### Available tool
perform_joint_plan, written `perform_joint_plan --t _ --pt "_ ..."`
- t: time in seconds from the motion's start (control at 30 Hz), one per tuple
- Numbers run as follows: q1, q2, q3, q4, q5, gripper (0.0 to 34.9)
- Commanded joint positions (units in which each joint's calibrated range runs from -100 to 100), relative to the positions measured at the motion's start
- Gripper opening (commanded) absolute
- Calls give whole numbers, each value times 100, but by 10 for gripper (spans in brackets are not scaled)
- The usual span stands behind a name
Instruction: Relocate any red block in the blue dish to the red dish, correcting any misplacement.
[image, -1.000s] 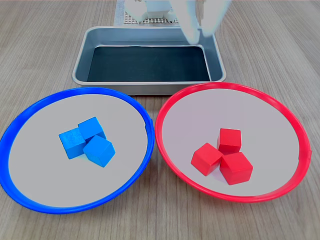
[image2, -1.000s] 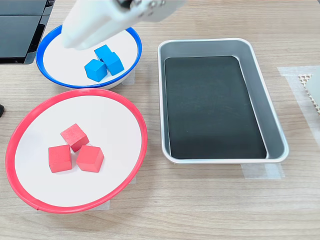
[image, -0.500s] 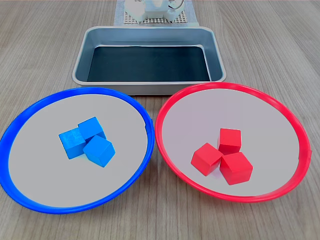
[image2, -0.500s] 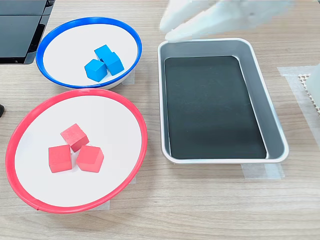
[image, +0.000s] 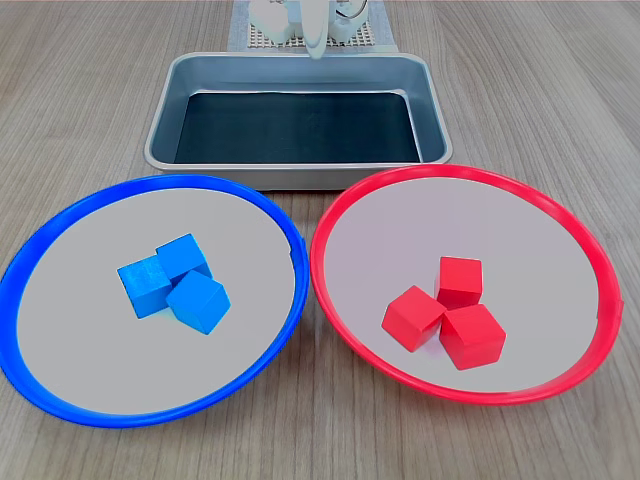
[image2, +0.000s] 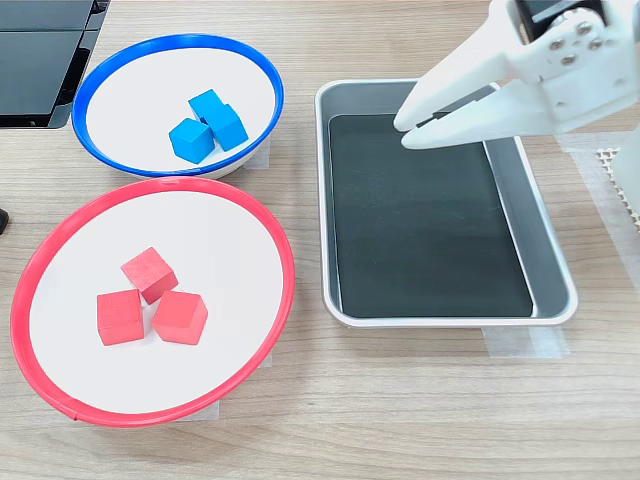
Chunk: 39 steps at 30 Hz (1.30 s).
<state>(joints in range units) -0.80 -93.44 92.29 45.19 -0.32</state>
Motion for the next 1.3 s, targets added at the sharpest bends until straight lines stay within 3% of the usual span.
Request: perform_joint_plan --t 0.0,0.43,1.27 --pt "37 -239 152 132 -24 4" --pt "113 -554 544 553 -63 4" --pt "131 -554 680 562 -103 4"
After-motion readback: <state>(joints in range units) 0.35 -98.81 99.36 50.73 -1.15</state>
